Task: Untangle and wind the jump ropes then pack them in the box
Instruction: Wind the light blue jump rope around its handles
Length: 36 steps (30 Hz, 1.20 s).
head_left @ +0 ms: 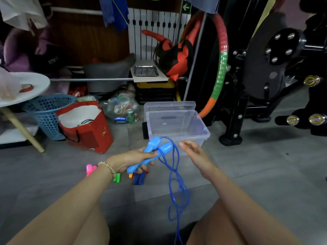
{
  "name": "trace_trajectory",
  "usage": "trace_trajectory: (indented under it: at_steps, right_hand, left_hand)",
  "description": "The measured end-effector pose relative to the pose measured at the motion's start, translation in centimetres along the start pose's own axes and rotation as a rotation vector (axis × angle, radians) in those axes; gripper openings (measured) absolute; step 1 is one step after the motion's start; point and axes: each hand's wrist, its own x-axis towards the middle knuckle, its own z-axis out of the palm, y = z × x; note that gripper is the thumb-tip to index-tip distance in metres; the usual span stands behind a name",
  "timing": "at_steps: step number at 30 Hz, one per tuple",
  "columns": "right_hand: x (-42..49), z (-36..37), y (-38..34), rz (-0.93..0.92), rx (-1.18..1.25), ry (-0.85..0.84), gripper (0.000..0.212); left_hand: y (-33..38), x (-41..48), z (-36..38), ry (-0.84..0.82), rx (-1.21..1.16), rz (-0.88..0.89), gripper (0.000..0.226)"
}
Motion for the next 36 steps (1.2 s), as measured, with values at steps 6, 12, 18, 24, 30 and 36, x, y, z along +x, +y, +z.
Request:
trace_trajectory:
  at_steps: [6,12,18,24,30,36]
  right_hand:
    - [-0.6,1.4,-0.2,0.106,0.013,-0.278,0.034]
    - [1.6,-2.2,-1.3,0.057,0.19,0.035,0.013]
    - [1.1,-0.7,-2.9,-0.009,-0.157,-0.061,0.025]
    - [-0.8,2.4,-1.1,0.144,0.027,-0.475,0.032]
    - [1.4,0.1,-2.4,-0.009,0.154,-0.009,0.028]
    - [3.5,-4.1,-1.9,0.138,-0.132,0.283,0.018]
  left_hand:
    - [-0.1,-0.1,0.9,0.061,0.02,0.081,0.027]
    - [-0.2,-1.0,-1.5,-0.001,0.335,0.029,0.02]
    - [1.8,-1.3,-1.0,-0.045,0.055,-0.039,0.025]
    - [2.3,-0.5,0.3,0.004,0.005,0.021,0.03]
    - [1.5,-1.5,-1.5,-0.122,0.259,-0.125,0.018]
    - [0.9,-2.5,-2.5,-0.118,0.096,-0.138,0.019]
